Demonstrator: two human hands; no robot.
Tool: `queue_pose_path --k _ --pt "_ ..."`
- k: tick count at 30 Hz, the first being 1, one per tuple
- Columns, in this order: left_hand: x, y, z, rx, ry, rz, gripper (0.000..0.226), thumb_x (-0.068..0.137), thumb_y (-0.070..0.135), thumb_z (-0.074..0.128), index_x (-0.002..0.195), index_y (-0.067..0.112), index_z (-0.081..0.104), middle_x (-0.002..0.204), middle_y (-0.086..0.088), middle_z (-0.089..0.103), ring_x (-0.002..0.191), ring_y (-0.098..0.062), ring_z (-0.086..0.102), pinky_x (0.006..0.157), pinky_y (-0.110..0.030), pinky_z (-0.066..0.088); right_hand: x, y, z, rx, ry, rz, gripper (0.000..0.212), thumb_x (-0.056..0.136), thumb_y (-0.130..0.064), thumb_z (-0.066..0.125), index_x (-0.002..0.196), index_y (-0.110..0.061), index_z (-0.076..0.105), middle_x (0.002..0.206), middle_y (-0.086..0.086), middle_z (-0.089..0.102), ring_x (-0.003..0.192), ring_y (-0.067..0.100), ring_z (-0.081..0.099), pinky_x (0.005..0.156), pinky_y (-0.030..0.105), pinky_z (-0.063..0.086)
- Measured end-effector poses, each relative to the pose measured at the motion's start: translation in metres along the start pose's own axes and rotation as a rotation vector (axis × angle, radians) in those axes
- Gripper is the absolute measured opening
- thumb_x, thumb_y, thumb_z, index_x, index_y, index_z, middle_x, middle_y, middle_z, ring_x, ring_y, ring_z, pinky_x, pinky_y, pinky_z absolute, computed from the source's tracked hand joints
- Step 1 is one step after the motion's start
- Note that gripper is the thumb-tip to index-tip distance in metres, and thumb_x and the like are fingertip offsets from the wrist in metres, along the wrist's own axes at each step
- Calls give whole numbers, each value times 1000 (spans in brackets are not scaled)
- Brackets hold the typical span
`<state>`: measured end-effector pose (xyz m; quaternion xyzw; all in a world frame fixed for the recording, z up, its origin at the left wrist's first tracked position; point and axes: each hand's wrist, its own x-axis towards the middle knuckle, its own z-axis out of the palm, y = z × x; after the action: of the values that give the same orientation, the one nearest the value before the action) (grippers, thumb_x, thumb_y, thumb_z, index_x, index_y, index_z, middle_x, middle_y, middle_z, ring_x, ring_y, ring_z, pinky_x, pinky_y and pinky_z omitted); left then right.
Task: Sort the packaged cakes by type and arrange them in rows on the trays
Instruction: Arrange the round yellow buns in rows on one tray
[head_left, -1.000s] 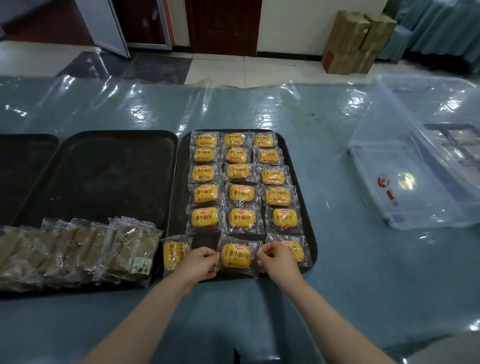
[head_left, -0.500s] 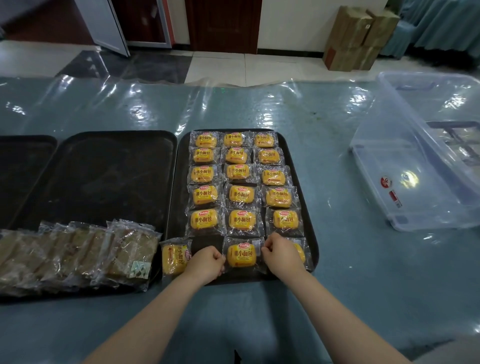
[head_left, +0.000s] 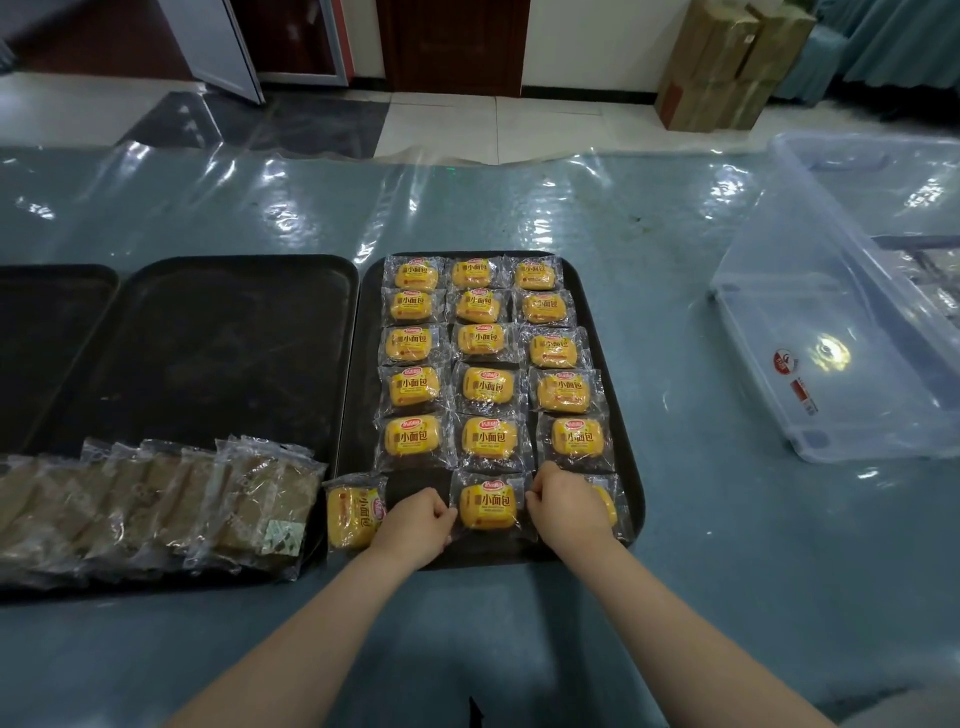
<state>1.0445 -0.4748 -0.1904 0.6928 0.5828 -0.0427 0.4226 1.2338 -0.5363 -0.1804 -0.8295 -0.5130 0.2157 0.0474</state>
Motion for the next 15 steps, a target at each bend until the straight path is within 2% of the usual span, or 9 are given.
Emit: queue_pose_path --k 3,8,15 --pt "0 -2 0 47 6 14 22 101 38 50 88 21 54 79 2 69 74 -12 66 75 -35 55 -2 0 -2 -35 39 0 16 98 -29 56 106 -15 54 95 1 68 85 19 66 63 28 48" --pt "-3 -2 -5 212 25 53 23 100 41 49 86 23 49 83 3 63 77 -14 60 69 -33 47 -7 0 -3 -18 64 -27 15 98 -31 54 103 -17 52 89 -1 65 74 15 59 55 24 41" --pt "-10 -11 -17 221 79 137 18 101 36 48 90 22 50 76 6 57 68 -8 52 53 -25 34 -16 -17 2 112 48 -151 8 98 -29 52 103 -22 50 79 -5 62 68 12 60 54 29 52"
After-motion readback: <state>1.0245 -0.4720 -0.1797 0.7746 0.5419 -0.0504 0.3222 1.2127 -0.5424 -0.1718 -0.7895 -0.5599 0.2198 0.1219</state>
